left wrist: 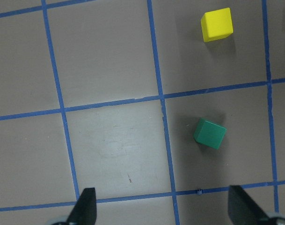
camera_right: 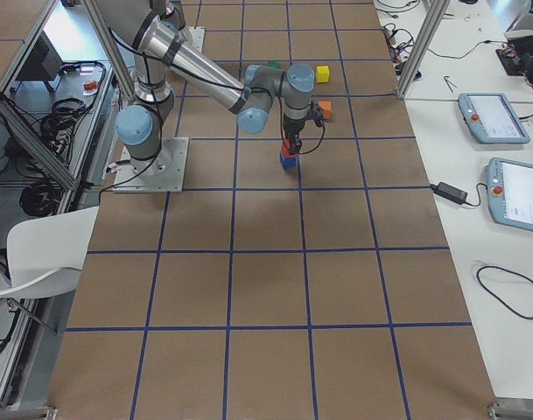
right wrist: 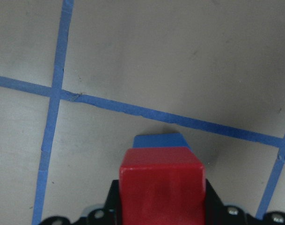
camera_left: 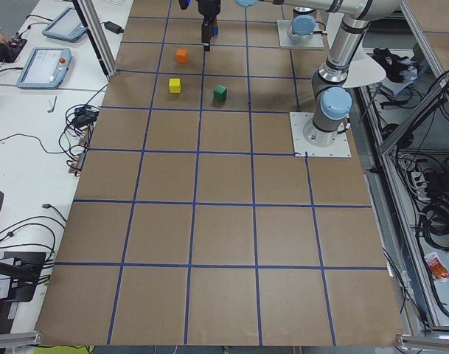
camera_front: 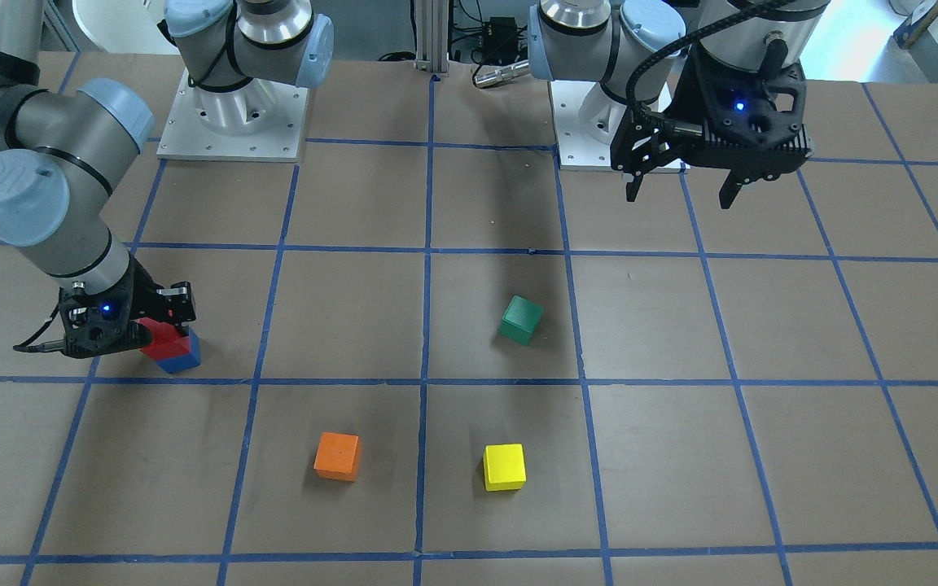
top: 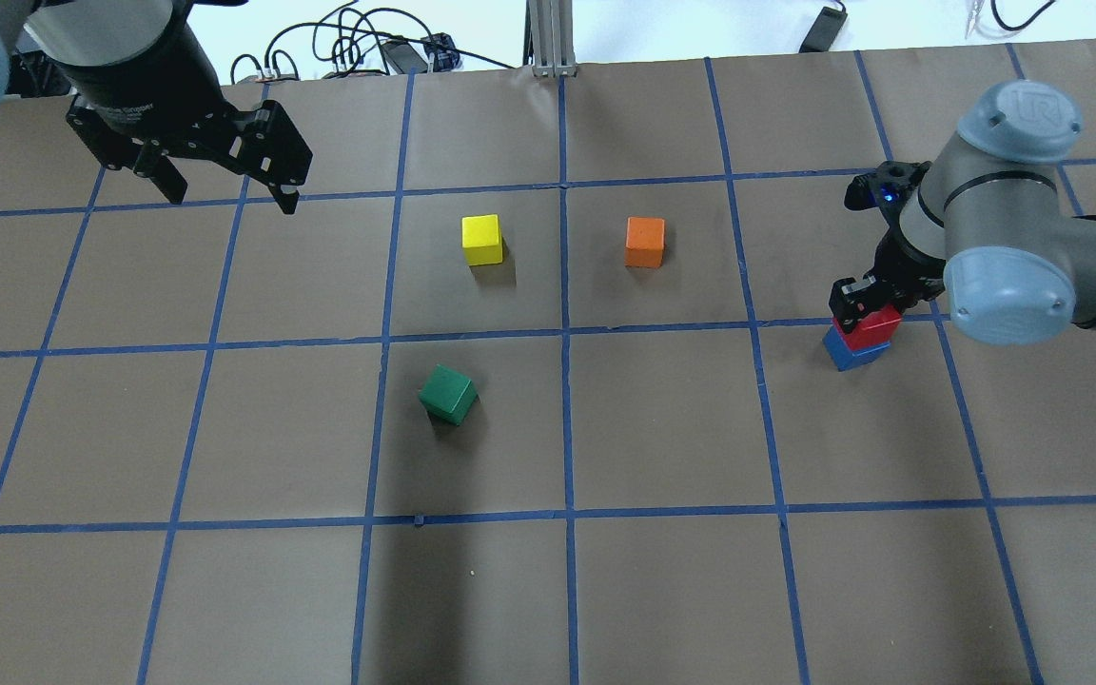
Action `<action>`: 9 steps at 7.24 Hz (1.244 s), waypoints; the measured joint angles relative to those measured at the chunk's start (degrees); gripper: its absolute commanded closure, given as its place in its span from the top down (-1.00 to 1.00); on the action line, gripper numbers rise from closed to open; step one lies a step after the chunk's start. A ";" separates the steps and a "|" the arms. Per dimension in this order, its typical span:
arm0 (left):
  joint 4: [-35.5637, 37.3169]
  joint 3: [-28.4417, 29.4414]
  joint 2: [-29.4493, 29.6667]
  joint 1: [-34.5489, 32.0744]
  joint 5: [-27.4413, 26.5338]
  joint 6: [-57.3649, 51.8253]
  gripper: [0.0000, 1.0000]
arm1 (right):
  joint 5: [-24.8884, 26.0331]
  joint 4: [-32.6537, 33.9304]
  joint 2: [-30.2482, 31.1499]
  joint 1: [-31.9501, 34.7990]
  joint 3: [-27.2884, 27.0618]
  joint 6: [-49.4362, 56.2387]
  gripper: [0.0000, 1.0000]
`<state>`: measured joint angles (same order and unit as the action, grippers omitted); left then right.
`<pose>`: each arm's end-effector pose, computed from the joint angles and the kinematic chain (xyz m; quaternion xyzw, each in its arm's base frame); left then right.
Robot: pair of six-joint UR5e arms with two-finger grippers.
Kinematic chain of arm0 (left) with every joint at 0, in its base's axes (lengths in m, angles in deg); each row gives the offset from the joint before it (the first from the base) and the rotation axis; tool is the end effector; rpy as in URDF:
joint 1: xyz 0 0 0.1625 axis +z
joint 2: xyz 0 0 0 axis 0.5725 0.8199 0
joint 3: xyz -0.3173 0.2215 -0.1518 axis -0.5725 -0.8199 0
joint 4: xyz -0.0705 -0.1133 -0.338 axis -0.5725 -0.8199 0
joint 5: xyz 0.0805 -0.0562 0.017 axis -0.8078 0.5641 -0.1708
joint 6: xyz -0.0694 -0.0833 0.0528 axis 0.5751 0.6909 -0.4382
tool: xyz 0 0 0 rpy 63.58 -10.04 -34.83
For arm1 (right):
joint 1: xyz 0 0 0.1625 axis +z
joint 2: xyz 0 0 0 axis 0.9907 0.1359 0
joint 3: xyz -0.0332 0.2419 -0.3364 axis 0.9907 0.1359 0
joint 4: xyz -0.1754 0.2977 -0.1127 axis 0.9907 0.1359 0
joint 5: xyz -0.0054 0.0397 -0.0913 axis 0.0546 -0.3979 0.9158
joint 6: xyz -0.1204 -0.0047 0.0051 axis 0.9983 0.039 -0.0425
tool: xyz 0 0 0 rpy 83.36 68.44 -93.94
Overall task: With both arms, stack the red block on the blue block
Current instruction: 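Lower the red cube onto the blue cube with the right gripper, then open the right gripper and raise it off the stack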
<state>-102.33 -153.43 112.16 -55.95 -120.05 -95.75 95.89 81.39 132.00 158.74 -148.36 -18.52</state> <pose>-0.1324 -0.4434 0.4942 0.0592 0.9976 -0.0153 0.0326 0.0236 -0.4763 0.2483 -0.1135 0.9935 0.0100 0.0054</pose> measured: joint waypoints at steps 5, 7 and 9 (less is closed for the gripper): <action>0.00 0.02 0.06 0.00 0.02 0.00 1.00 | 0.20 0.86 0.00 -0.06 -0.31 -0.31 1.00; 0.00 0.03 0.08 0.00 0.04 0.00 1.00 | 0.53 0.35 0.90 -0.07 -0.12 -0.85 1.00; 0.00 0.06 0.24 0.00 0.04 0.00 1.00 | 1.13 -3.47 3.61 0.27 1.58 -3.84 1.00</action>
<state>-102.33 -153.37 112.40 -55.95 -120.01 -95.75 97.02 77.92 135.62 159.01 -146.78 -22.37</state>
